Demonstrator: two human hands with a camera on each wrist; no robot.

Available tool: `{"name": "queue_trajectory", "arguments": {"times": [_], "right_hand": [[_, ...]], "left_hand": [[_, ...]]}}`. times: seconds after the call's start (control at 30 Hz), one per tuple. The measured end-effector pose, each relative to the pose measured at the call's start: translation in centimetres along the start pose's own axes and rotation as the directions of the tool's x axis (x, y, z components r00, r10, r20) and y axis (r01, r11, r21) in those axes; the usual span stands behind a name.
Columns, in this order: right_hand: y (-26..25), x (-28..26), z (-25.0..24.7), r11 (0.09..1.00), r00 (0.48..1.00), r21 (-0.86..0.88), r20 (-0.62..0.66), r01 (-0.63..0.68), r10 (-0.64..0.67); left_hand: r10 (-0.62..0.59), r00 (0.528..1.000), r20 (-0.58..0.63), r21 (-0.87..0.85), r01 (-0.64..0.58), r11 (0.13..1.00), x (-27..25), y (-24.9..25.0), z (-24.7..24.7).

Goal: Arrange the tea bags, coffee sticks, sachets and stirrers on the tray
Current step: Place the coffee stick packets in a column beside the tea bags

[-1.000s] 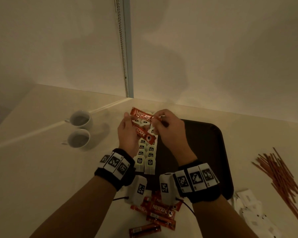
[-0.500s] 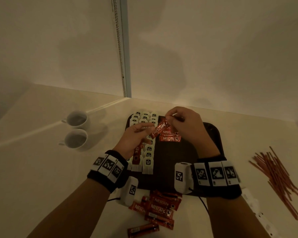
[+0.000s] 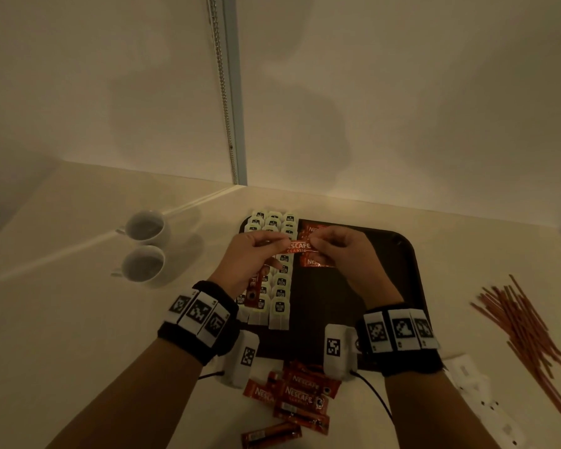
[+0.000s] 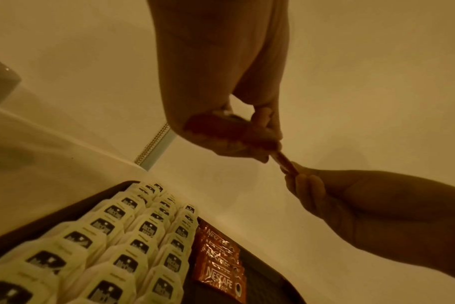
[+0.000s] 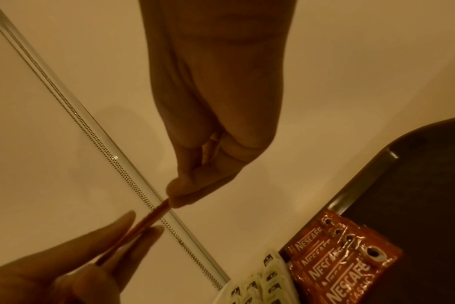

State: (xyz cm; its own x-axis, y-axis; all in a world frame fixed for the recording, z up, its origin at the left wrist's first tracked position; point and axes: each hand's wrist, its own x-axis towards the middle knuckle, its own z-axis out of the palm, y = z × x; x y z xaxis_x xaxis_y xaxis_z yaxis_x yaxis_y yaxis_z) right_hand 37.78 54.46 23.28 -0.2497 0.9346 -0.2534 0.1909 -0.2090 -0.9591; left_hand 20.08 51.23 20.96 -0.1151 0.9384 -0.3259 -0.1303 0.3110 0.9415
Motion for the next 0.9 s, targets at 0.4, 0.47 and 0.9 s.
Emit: {"name": "queue_trajectory", "arguments": {"times": [0.4, 0.47, 0.9], "right_hand": [[0.3, 0.6, -1.4, 0.956, 0.965, -0.137, -0.007, 0.258, -0.261], [0.6, 1.0, -1.5, 0.938, 0.960, -0.209, 0.024, 0.277, -0.279], [11.0, 4.3, -5.9, 0.854, 0.984, -0.490, -0.048, -0.175, 0.174]], "left_hand": [[0.140, 0.988, -0.064, 0.056, -0.136, 0.989, 0.2, 0.7, -0.1], [0.151, 0.986, -0.064, 0.045, -0.149, 0.988, 0.2, 1.0, 0.1], [-0.210, 0.952, -0.225, -0.269, 0.146, 0.952, 0.6, 0.5, -1.4]]}}
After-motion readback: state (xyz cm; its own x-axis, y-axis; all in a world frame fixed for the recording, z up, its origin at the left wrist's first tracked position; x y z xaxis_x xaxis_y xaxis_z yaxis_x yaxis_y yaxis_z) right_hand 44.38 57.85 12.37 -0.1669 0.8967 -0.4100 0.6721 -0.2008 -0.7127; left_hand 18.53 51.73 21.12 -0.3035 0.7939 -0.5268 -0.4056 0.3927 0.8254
